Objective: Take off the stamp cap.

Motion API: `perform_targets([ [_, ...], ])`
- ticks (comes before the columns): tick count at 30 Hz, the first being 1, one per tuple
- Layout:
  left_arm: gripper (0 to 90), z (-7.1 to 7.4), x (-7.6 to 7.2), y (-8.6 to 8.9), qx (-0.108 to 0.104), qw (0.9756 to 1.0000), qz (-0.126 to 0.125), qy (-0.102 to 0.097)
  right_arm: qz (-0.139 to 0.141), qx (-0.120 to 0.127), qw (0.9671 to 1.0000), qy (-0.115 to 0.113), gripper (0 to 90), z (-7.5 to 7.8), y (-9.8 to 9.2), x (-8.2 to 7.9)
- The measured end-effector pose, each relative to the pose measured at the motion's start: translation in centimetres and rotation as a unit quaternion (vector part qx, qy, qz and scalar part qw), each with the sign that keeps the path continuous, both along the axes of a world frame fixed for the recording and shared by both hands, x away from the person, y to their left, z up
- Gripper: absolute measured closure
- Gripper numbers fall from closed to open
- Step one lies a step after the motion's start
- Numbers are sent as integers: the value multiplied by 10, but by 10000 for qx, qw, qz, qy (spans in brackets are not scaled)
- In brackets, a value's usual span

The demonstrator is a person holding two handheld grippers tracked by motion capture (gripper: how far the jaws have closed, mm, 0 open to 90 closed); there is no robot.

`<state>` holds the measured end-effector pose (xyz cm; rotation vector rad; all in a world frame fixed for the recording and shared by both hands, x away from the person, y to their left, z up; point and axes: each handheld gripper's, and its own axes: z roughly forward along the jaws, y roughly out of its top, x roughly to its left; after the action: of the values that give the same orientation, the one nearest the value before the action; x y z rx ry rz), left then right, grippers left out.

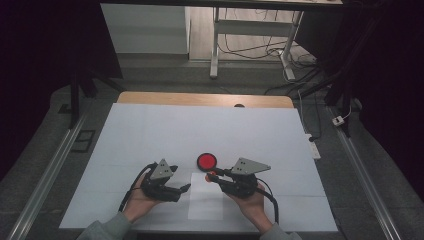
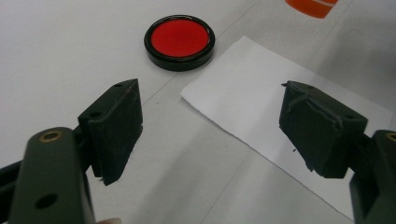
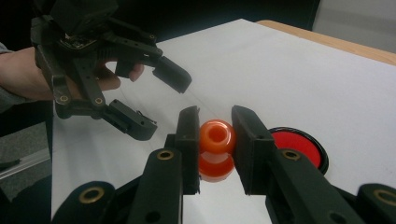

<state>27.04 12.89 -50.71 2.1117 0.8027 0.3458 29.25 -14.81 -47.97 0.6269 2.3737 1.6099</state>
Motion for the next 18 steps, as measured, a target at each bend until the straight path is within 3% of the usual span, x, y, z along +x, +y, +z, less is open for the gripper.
perform_targets([
  [18, 221, 0, 4, -14, 23, 9999, -142, -10, 7, -1, 10000, 5, 719, 0, 0, 0],
])
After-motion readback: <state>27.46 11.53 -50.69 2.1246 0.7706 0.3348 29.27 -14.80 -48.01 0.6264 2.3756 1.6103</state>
